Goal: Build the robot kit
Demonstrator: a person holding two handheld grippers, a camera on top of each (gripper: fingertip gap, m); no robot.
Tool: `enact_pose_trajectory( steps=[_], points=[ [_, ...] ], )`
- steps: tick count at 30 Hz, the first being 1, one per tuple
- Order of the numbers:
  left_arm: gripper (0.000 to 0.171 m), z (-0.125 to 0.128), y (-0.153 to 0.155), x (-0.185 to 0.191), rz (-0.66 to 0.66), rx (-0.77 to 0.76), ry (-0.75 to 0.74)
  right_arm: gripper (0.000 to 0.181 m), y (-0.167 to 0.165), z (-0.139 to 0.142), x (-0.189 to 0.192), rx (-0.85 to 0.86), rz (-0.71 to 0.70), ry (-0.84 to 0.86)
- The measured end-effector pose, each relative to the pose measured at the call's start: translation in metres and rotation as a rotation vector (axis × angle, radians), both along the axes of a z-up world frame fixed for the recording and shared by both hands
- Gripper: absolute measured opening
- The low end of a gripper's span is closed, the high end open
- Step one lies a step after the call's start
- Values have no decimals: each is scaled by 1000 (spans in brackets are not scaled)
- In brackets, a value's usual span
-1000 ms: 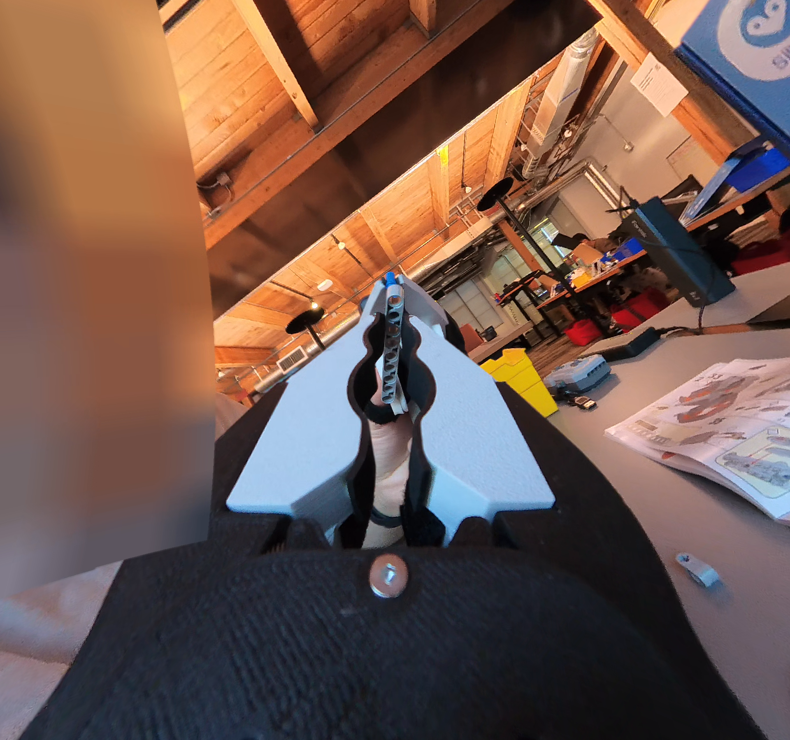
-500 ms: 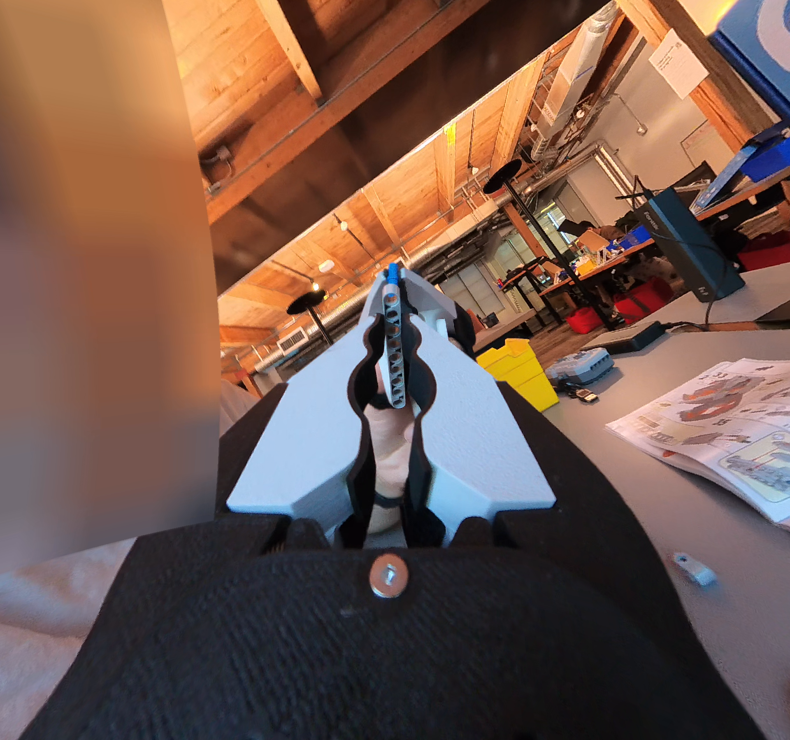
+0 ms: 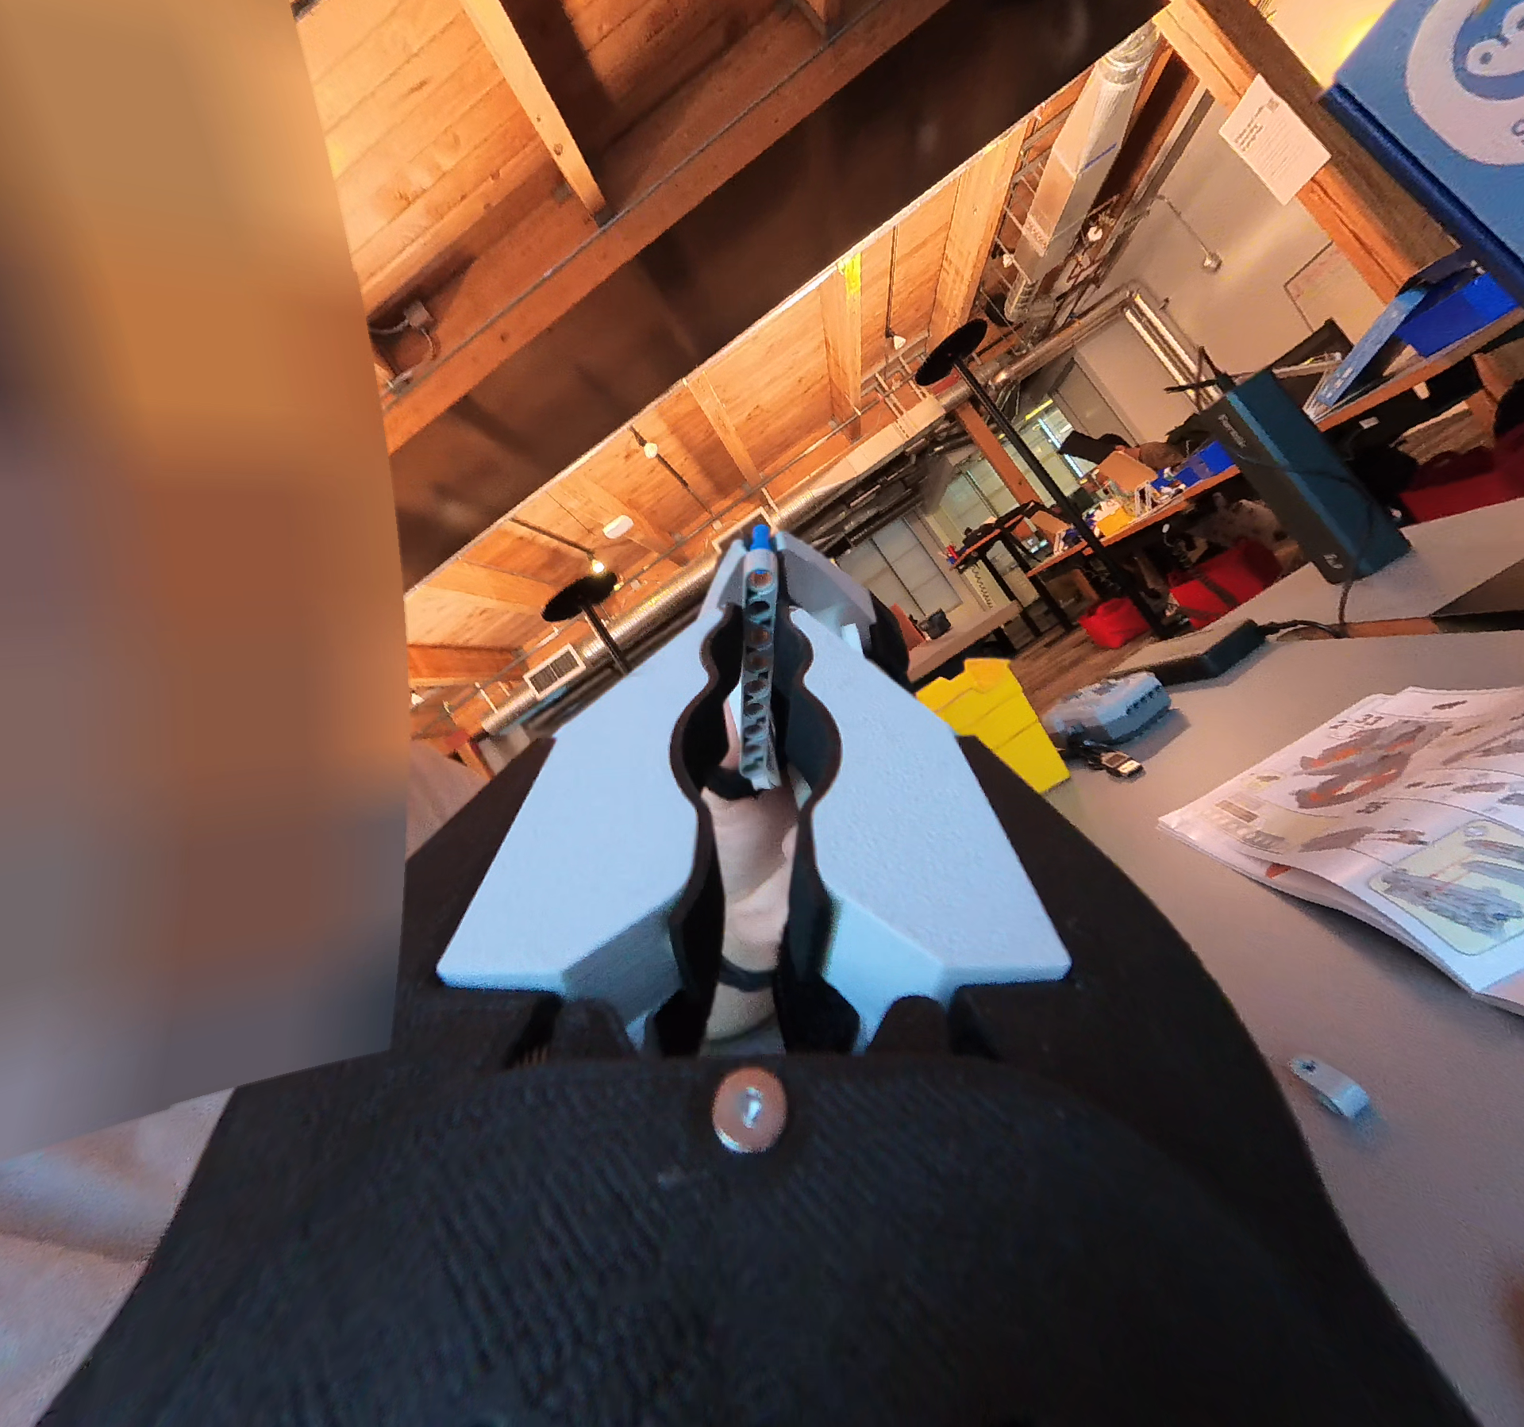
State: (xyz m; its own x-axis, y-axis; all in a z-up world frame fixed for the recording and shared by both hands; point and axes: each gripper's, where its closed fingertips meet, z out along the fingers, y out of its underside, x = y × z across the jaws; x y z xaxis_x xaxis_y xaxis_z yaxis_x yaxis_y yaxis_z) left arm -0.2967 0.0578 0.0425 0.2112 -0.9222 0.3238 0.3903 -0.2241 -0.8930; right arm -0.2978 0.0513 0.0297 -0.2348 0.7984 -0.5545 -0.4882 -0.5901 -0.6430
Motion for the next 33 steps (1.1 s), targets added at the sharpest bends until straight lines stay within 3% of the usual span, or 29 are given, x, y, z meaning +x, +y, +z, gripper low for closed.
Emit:
enact_pose_trajectory(
  steps=[9,24,33],
  points=[
    [1,-3,-1,4,-109,-56,23,6,2,2,10,68,-27,-75],
    [0,-16,-3,9,-158,-78,136,7,4,-9,14,255,-111,-283],
    [0,-19,-8,8,-219,-38,229,7,1,-13,13,270,-83,-300]
  ],
)
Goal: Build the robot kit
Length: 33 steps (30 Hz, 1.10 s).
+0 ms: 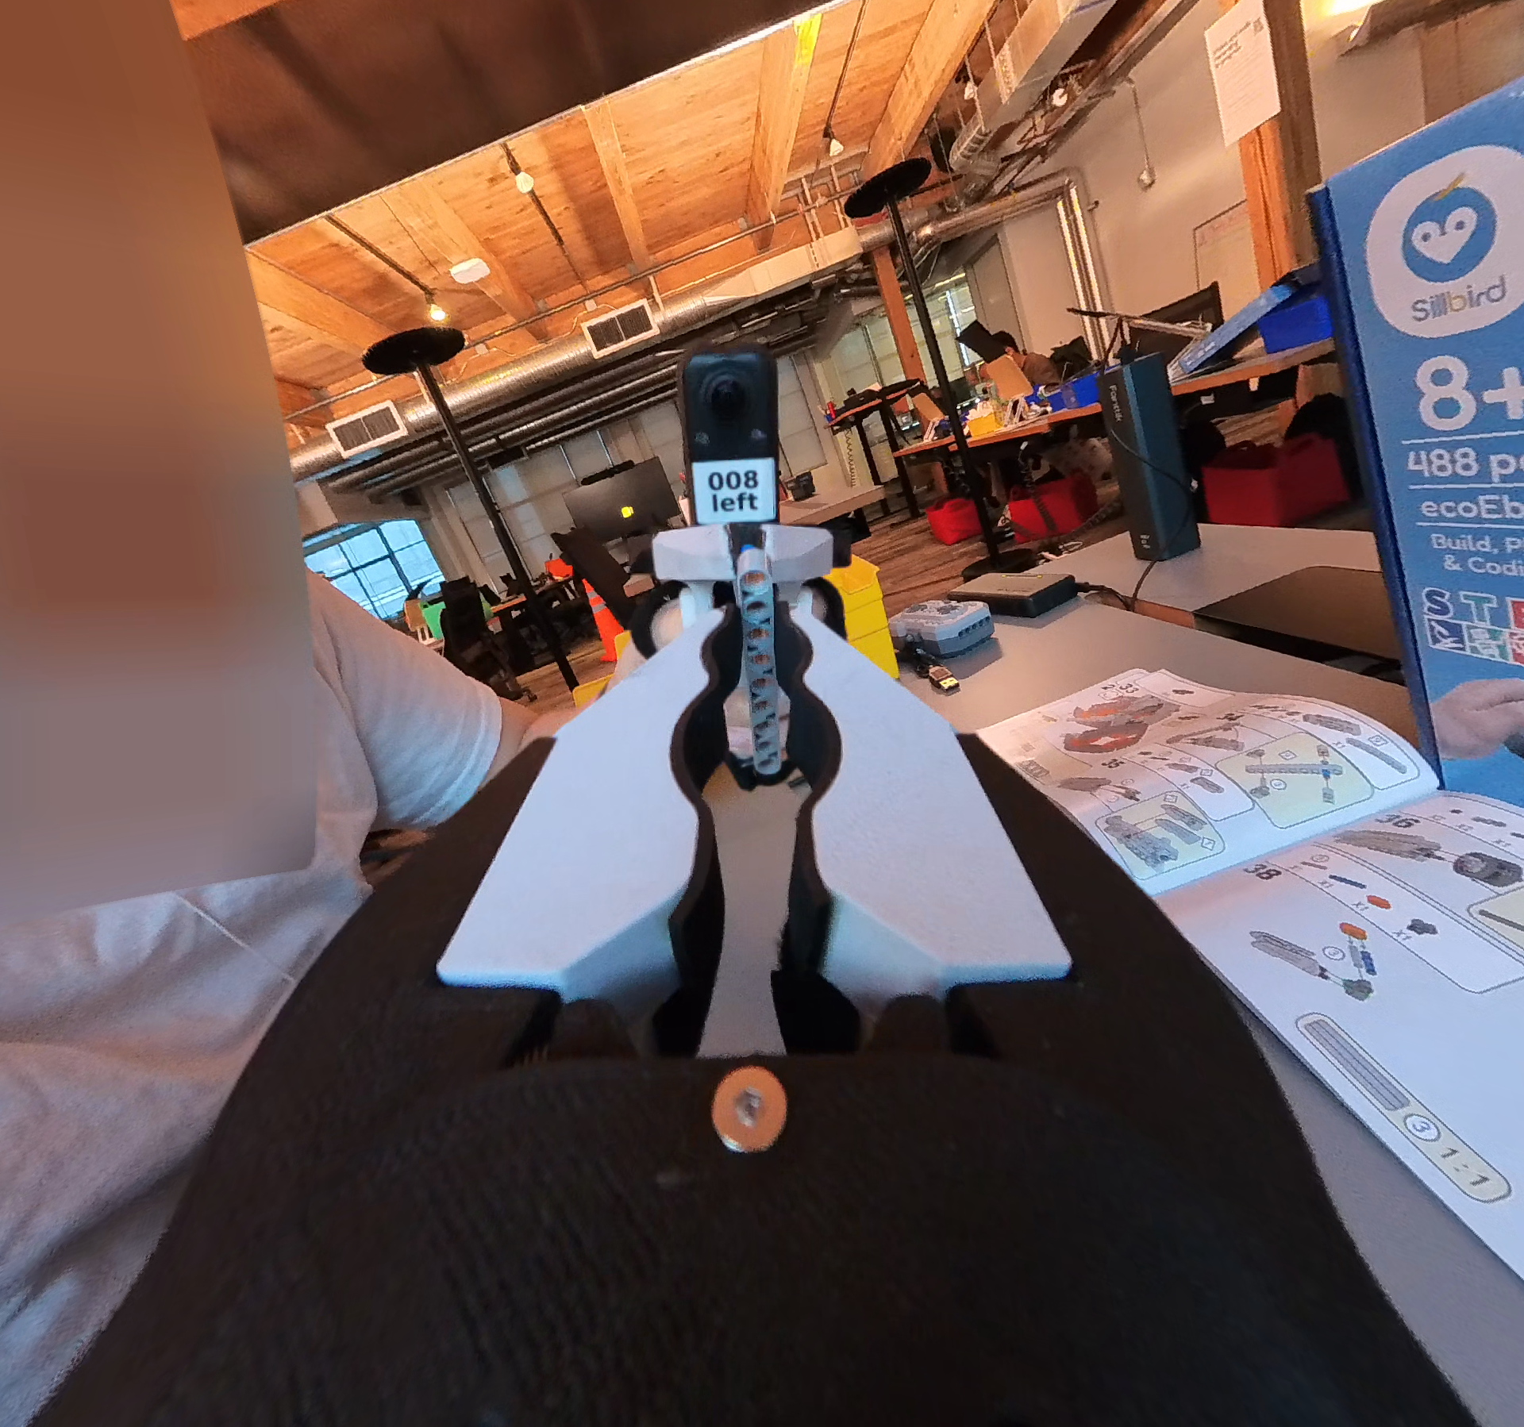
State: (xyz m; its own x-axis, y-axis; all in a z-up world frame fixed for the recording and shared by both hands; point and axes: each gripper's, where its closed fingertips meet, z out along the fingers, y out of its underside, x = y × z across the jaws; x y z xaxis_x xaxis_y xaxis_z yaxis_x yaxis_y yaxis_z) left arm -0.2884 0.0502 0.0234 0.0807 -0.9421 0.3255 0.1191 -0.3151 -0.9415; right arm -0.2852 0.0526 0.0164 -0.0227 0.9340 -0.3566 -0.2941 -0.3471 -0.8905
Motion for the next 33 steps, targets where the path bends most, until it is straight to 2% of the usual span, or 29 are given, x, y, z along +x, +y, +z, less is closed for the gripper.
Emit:
enact_pose_trajectory(
  steps=[8,18,20,22,25,29,31,33],
  points=[
    [0,-6,-3,1,-36,-14,70,7,-3,-7,0,93,-21,-70],
    [0,-14,-14,2,-178,-129,98,7,-10,-7,3,288,-82,-136],
    [0,-31,-24,13,-216,-109,181,7,-11,-5,0,284,-76,-121],
    [0,-43,-34,27,-221,-70,219,8,-12,-19,-8,305,-72,-215],
    [0,-56,-32,31,-201,-34,273,7,-10,-12,-1,257,-62,-172],
    [0,-41,-11,4,-122,11,332,7,-1,-10,10,224,-91,-174],
    [0,-37,0,-24,-66,58,470,7,6,-17,10,186,-114,-208],
    [0,-43,11,-52,8,33,619,7,15,-26,9,128,-134,-231]
  ],
)
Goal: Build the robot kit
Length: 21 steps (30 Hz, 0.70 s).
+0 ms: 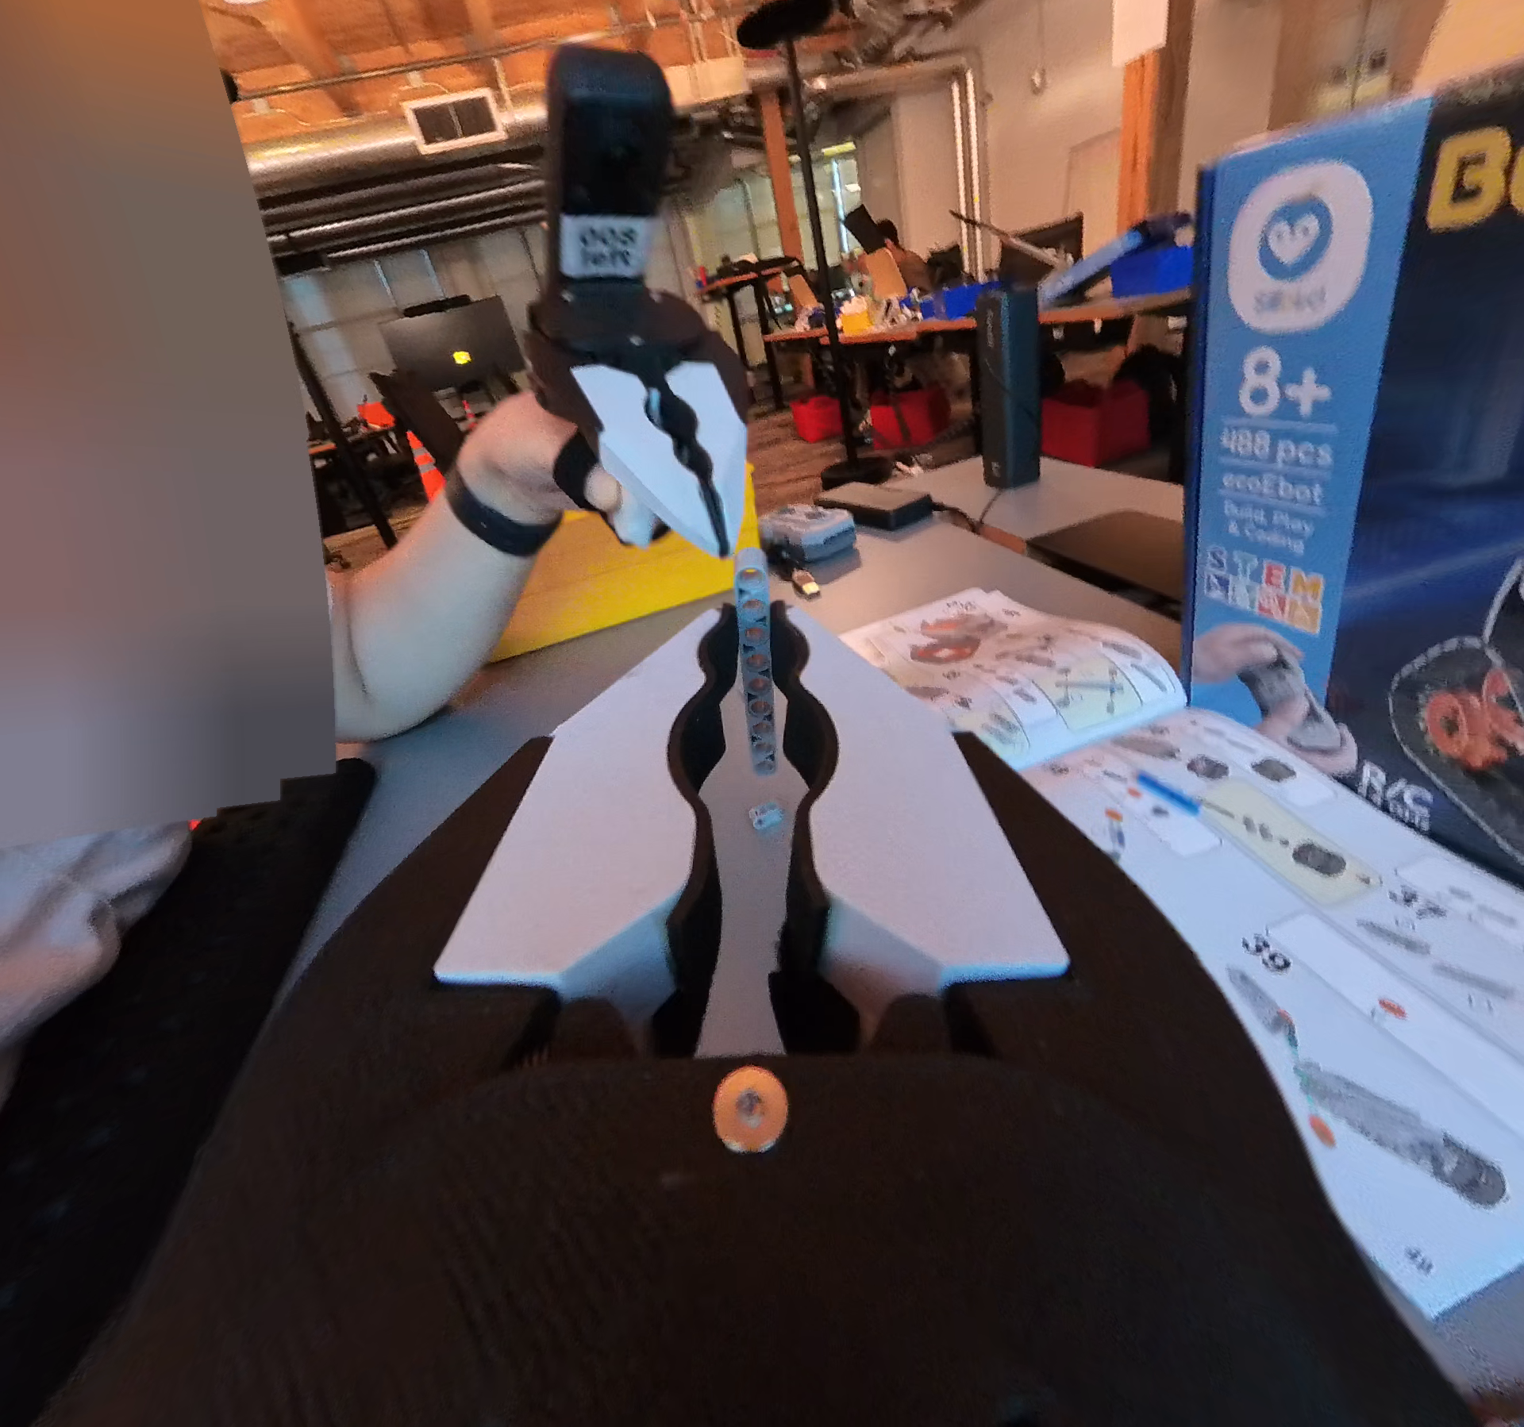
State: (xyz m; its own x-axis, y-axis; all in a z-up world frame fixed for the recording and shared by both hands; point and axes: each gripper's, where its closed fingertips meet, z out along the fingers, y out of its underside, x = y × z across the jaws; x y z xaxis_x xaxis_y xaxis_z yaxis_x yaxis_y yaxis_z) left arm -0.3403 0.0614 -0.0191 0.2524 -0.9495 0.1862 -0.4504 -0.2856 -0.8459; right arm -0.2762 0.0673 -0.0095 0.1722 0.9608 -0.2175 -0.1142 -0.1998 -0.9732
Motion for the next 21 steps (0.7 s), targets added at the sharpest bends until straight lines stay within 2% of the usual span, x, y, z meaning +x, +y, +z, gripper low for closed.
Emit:
enact_pose_trajectory(
  steps=[1,3,5,7,10,12,15,17,19,21],
  points=[
    [0,0,6,-9,40,0,26,7,4,-7,-1,-42,-6,-24],
    [4,7,18,-13,108,21,-17,7,4,-24,-5,-160,40,-87],
    [6,3,24,-9,111,15,-44,7,-2,-42,-13,-272,98,-159],
    [12,-16,32,-6,116,6,0,7,-11,-66,-20,-372,147,-267],
    [14,-46,61,-14,202,89,99,7,-35,-95,-28,-483,248,-433],
    [15,-54,87,-21,292,146,112,7,-43,-106,-31,-474,263,-513],
    [19,-58,123,-22,355,251,190,7,-49,-116,-35,-398,268,-587],
    [20,-59,143,-11,320,366,255,7,-56,-117,-39,-388,302,-594],
    [15,-67,157,0,250,509,386,8,-58,-119,-41,-362,309,-605],
    [14,-78,162,11,170,596,494,13,-59,-119,-41,-319,311,-619]
  ],
)
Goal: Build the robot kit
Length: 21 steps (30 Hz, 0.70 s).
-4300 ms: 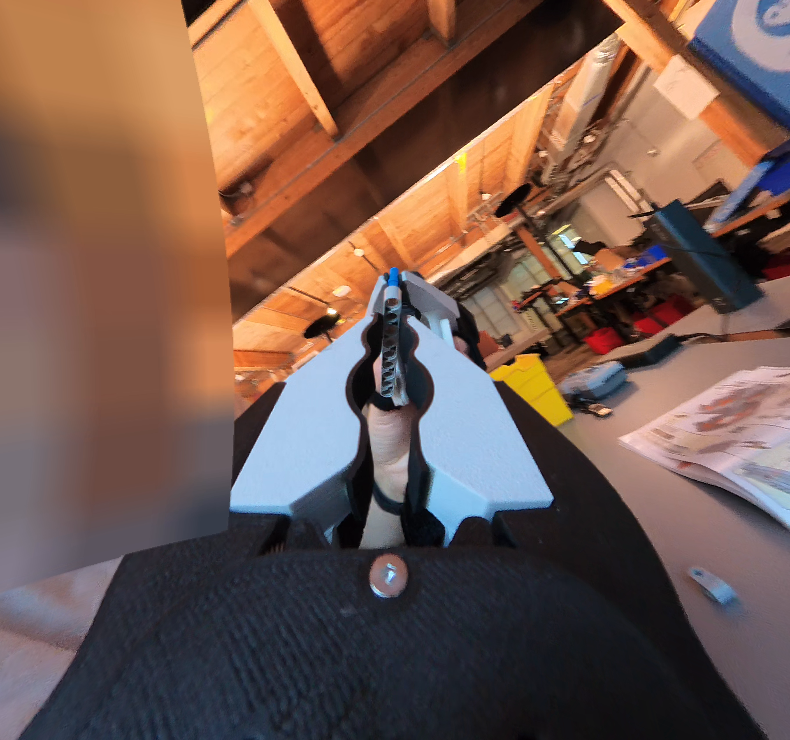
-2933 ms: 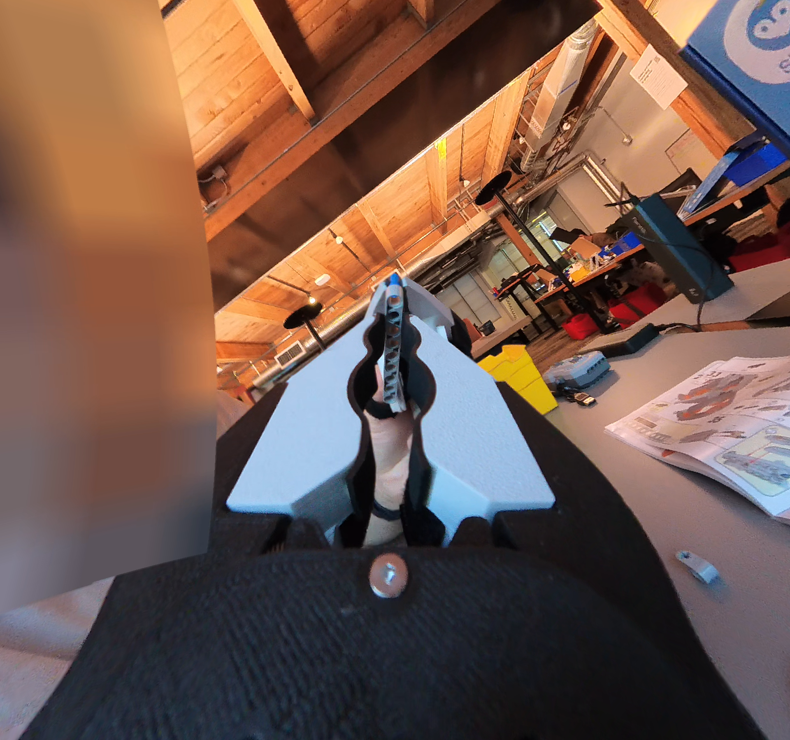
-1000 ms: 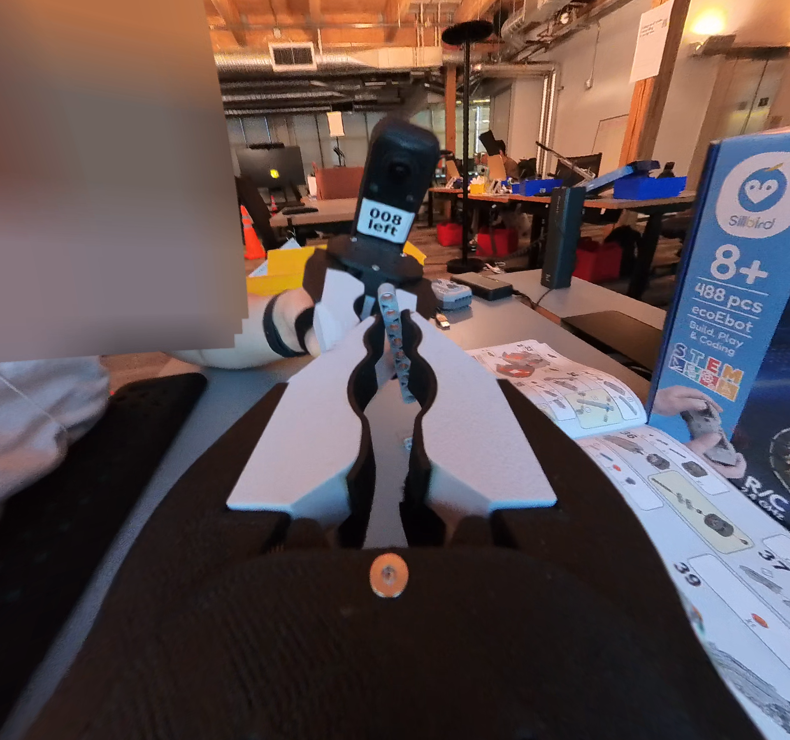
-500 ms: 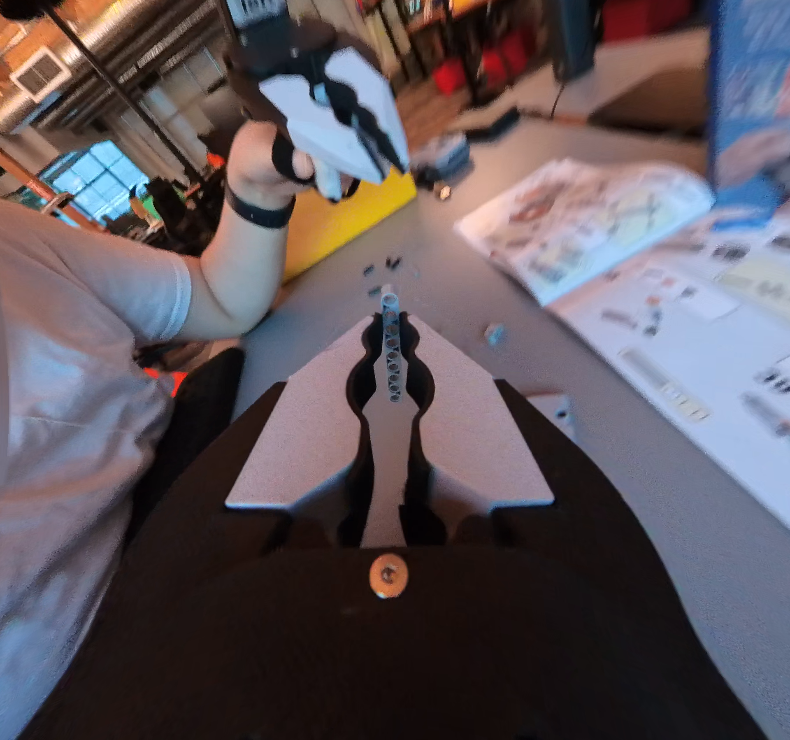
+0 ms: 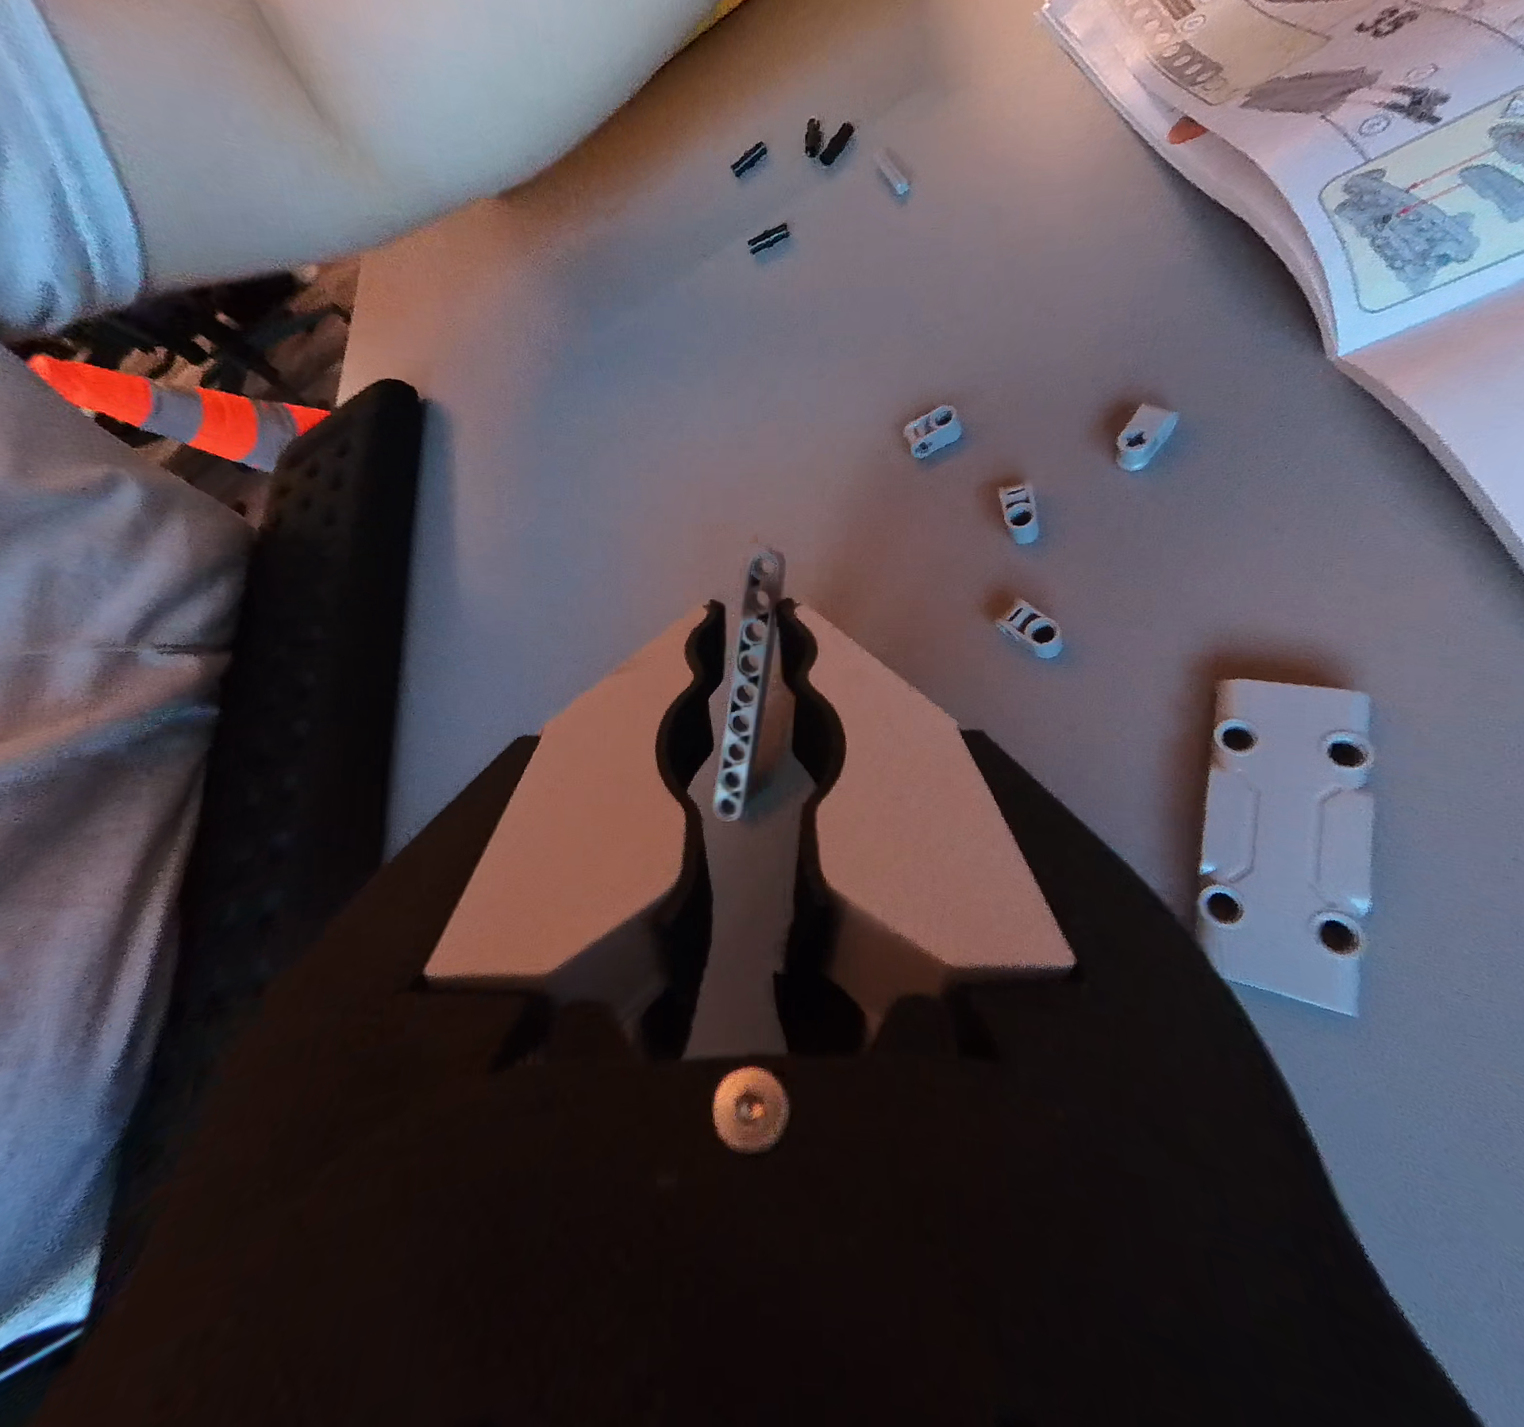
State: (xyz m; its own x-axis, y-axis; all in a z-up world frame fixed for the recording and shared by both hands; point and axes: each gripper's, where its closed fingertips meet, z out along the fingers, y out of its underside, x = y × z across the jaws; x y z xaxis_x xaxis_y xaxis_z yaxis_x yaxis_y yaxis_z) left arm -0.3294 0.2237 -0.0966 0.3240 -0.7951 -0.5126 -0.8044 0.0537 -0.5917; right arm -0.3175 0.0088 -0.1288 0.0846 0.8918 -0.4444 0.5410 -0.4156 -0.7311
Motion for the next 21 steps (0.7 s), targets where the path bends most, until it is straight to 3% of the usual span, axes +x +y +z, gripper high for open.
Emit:
enact_pose_trajectory(
  steps=[3,10,17,21],
  points=[
    [27,-19,4,10,19,-41,69,20,8,4,1,64,-22,25],
    [63,-47,10,19,188,-211,-69,20,24,8,5,110,-71,47],
    [67,-51,15,24,327,-265,-202,20,21,7,3,129,-50,39],
    [86,-58,18,26,412,-352,-273,19,17,1,2,142,-26,7]
  ],
)
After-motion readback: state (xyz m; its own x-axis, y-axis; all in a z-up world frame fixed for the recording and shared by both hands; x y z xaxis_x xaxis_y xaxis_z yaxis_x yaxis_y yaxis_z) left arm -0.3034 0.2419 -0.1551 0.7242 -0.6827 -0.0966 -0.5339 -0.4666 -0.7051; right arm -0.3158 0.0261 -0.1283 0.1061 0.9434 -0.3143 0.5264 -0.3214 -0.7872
